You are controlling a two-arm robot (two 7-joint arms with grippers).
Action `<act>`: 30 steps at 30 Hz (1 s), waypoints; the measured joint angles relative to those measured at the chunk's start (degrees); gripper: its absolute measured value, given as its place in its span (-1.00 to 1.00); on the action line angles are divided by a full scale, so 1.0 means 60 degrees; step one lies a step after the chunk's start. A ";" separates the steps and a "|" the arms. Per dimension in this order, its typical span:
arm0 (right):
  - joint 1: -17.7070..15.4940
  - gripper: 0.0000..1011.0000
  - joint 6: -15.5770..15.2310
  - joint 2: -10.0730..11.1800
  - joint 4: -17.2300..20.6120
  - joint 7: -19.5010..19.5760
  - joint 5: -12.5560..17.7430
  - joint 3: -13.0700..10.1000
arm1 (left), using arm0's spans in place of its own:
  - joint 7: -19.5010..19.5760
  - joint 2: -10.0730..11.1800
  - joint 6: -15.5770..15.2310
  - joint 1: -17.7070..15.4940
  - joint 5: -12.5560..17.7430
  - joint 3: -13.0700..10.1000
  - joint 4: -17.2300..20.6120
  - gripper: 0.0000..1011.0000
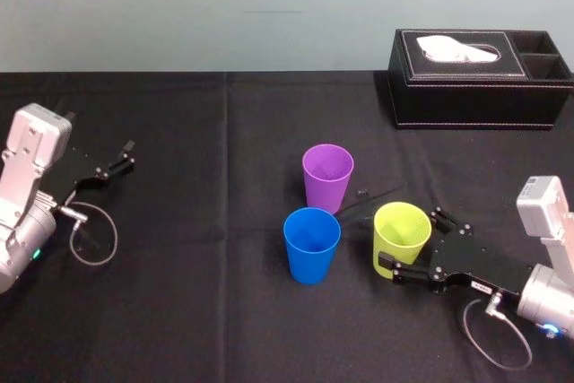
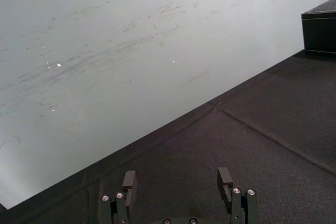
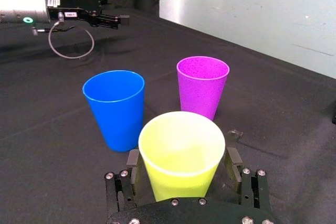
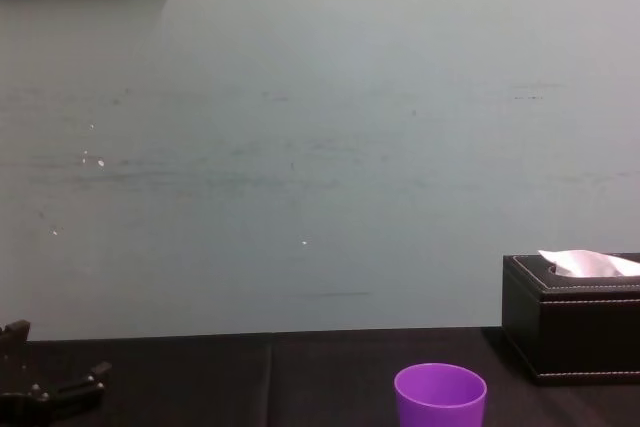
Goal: Stack the three plastic cups sequentially using one hand.
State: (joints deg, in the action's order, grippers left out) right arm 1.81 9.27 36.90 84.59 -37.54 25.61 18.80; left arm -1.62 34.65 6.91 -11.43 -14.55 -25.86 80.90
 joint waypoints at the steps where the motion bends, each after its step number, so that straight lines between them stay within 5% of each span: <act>1: 0.0074 0.99 -0.0028 -0.0059 -0.0057 0.0026 -0.0028 0.0046 | 0.0000 0.0000 0.0000 0.0000 0.0000 0.0000 0.0000 1.00; 14: 0.0115 0.96 -0.0051 -0.0092 -0.0097 0.0070 -0.0059 0.0071 | 0.0000 0.0000 0.0000 0.0000 0.0000 0.0000 0.0000 1.00; 24: 0.0101 0.50 -0.0040 -0.0078 -0.0081 0.0067 -0.0049 0.0058 | 0.0000 0.0000 0.0000 0.0001 0.0000 0.0000 0.0000 1.00; 30: 0.0095 0.45 -0.0035 -0.0073 -0.0074 0.0067 -0.0044 0.0051 | 0.0000 0.0000 0.0000 0.0000 -0.0001 0.0000 0.0000 1.00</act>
State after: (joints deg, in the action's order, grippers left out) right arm 2.38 9.06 36.47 84.14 -37.14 25.35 19.11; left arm -1.62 34.64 6.90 -11.43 -14.55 -25.86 80.90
